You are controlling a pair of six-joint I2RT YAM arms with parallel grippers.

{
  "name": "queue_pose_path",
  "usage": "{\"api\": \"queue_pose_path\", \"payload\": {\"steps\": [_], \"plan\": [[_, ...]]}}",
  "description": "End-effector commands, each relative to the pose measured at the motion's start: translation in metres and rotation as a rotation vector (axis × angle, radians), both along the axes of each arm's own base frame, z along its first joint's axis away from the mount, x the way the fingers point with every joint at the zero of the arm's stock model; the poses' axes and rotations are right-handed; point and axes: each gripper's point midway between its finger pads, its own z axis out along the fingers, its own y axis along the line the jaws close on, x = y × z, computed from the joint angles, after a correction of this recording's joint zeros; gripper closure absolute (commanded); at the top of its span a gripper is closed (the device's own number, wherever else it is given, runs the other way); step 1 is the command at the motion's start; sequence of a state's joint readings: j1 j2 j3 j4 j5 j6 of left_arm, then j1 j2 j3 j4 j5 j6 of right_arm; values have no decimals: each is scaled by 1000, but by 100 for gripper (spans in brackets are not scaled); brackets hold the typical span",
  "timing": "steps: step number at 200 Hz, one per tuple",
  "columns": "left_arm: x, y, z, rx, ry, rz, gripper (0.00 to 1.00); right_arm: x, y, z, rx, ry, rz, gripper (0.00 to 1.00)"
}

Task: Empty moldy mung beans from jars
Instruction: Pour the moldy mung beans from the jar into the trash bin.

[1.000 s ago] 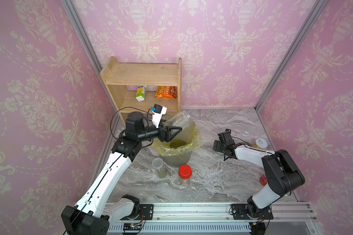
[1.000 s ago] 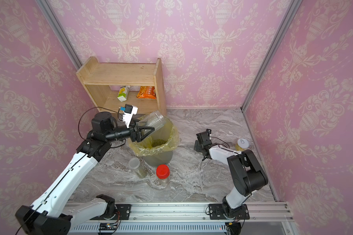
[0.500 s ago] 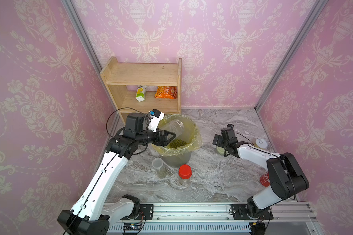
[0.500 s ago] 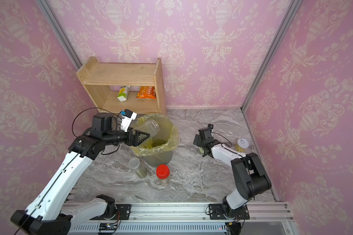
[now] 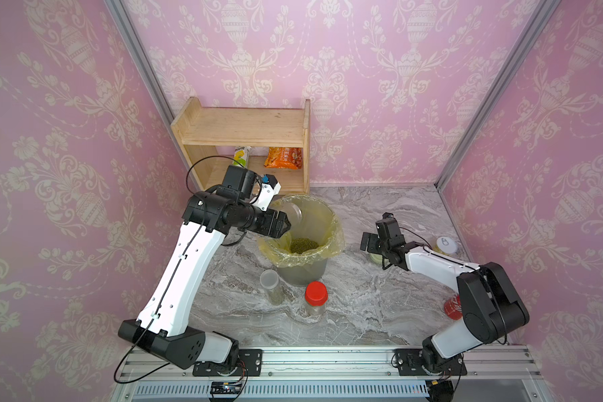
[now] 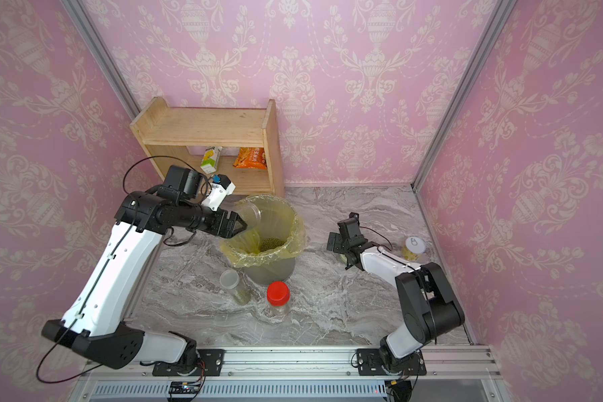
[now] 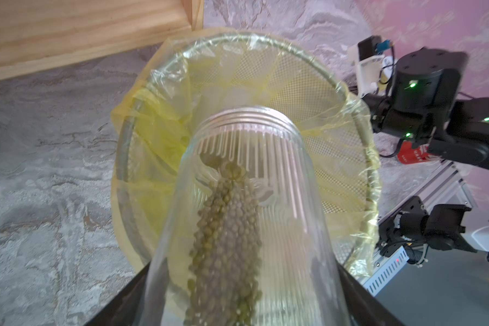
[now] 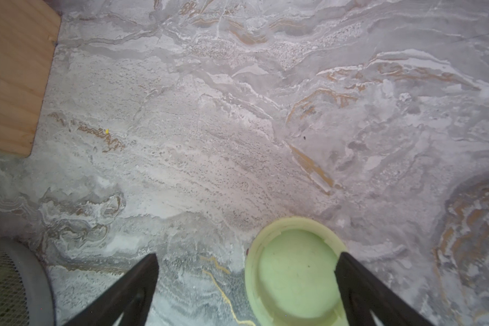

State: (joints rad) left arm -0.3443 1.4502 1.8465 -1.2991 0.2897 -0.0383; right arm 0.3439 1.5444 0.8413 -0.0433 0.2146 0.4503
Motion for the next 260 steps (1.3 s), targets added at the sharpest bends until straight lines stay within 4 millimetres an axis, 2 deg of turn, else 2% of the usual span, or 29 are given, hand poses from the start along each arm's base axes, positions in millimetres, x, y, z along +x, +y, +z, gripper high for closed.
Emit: {"api": "queue_pose_path", "payload": {"steps": [1,26,56,85,119,138,155,173,204,227,245,260], "plan": [[-1,-4,9,76,-23,-36,51,-1,6,31,-35,-60,53,0],[8,-12,9,125,-22,-56,51,-7,10,44,-11,-82,79,0],[1,3,22,181,-38,-22,51,-18,12,54,0,-98,107,0],[-9,14,22,228,-30,-3,51,-24,18,62,32,-116,144,0],[5,-8,12,212,-1,-46,52,-26,17,68,19,-123,149,0],[17,-17,13,208,-10,-59,52,-27,17,69,22,-126,152,0],[25,-18,18,223,-26,-61,52,-27,21,68,39,-127,168,0],[21,-14,19,231,-30,-55,51,-29,21,64,47,-116,169,0],[-3,-10,19,236,-39,-39,51,-36,25,64,86,-118,182,0],[11,-17,21,229,-72,-32,50,-38,25,71,92,-134,187,0],[21,-33,15,222,-12,-77,52,-36,26,74,77,-134,197,0],[23,-33,8,245,12,-78,54,-35,26,74,66,-121,202,0]]}}
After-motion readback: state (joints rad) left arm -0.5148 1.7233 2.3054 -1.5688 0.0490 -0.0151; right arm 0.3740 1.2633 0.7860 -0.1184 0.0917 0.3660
